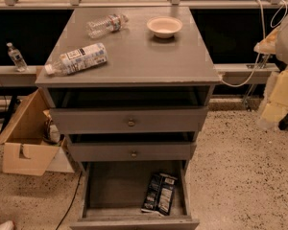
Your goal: Pick blue chip bag from bottom drawer and place on counter
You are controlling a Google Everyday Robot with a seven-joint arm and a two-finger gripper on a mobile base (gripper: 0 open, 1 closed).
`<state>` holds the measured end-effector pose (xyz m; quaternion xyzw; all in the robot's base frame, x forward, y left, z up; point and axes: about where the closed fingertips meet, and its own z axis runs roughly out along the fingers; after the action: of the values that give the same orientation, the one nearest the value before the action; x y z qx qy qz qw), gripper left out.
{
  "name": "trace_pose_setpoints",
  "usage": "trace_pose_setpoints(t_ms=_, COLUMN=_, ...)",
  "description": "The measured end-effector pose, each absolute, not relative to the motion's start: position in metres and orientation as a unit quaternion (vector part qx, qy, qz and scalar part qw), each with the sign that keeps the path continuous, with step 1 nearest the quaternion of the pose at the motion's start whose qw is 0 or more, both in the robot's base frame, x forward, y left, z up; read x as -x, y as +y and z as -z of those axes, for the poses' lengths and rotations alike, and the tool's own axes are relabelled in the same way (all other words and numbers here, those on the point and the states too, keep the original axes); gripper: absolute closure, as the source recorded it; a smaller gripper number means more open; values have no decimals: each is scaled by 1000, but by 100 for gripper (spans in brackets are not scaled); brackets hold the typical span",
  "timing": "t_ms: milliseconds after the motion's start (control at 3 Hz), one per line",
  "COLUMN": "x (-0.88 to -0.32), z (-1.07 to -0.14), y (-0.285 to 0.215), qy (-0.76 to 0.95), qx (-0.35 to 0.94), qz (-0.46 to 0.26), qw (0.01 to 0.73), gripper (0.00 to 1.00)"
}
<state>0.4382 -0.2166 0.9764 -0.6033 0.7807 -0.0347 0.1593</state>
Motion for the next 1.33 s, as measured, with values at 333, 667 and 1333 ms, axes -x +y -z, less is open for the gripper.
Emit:
trace_pose_setpoints(t_ms=333, x=-438, z=-976, y=-217, qy=781, qx=603, qz=35, qw=159, gripper=0)
trace_pose_setpoints(t_ms=667, x=-432, z=-938, y=-211, qy=776, qx=610, qz=10, qw=159, gripper=0)
trace_pose_setpoints(t_ms=1333, x=-435, z=-924, y=-214, qy=777, qx=607, qz=7, qw=165, gripper=0)
